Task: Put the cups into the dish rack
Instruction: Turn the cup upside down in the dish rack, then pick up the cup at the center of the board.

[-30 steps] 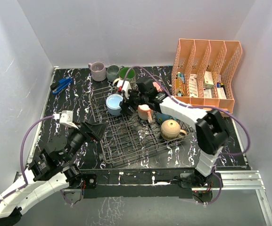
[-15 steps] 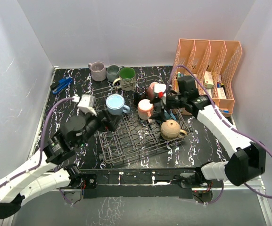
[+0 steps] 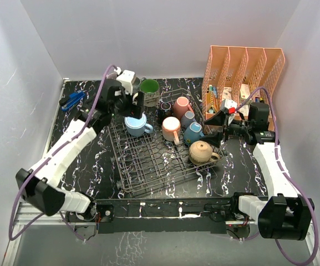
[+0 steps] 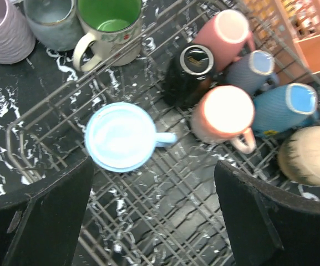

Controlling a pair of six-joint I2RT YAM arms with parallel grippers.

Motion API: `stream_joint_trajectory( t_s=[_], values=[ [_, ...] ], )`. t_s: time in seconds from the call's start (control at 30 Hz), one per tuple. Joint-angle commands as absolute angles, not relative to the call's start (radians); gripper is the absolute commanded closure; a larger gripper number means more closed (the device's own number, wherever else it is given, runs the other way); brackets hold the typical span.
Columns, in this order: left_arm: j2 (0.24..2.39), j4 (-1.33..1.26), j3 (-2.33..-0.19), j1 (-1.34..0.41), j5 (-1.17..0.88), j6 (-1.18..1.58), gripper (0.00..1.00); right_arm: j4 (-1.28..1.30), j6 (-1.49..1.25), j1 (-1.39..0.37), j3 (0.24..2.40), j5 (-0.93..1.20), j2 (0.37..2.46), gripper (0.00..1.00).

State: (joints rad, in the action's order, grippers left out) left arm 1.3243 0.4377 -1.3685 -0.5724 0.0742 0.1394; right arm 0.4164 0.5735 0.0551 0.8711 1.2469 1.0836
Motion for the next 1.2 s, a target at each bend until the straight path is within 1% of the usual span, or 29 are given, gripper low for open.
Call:
stream_joint_trajectory(
  t_s=[0.0,0.17,0.27,0.37,0.63,0.67,0.8,0.87,0.93,1.0,1.17],
  values=[
    [1.405,0.469,-1.444,-0.477,-0.126,-0.024,0.12,0.28,0.482,0.095,0.815,1.319,1.051,0.2],
    [1.543,0.339,-1.47,-0.406,-0.174,-0.084,0.11,0.249,0.456,0.114,0.789,1.319,1.033,0.21],
    [1.666,0.358,-1.569,-0.355,-0.207,-0.095,0.1,0.234,0.443,0.117,0.783,1.302,1.028,0.21],
    [1.776,0.376,-1.67,-0.313,-0.231,-0.102,0.03,0.226,0.434,0.118,0.782,1.287,1.021,0.21],
    [2.002,0.357,-1.868,-0.227,-0.356,-0.081,0.03,0.212,0.419,0.125,0.779,1.269,1.015,0.21],
    [2.02,0.353,-1.885,-0.225,-0.369,-0.076,0.04,0.213,0.419,0.126,0.779,1.266,1.015,0.21],
    [2.081,0.342,-1.952,-0.219,-0.429,-0.072,0.21,0.213,0.421,0.128,0.779,1.26,1.015,0.21],
    [2.108,0.336,-1.967,-0.216,-0.453,-0.088,0.28,0.214,0.423,0.129,0.779,1.257,1.017,0.21],
    [2.146,0.347,-1.994,-0.211,-0.469,-0.106,0.37,0.215,0.423,0.128,0.779,1.254,1.019,0.21],
    [2.182,0.368,-2.021,-0.202,-0.473,-0.115,0.39,0.215,0.422,0.128,0.779,1.255,1.021,0.21],
    [2.237,0.402,-2.077,-0.19,-0.465,-0.133,0.39,0.213,0.423,0.131,0.777,1.252,1.026,0.21]
  ],
)
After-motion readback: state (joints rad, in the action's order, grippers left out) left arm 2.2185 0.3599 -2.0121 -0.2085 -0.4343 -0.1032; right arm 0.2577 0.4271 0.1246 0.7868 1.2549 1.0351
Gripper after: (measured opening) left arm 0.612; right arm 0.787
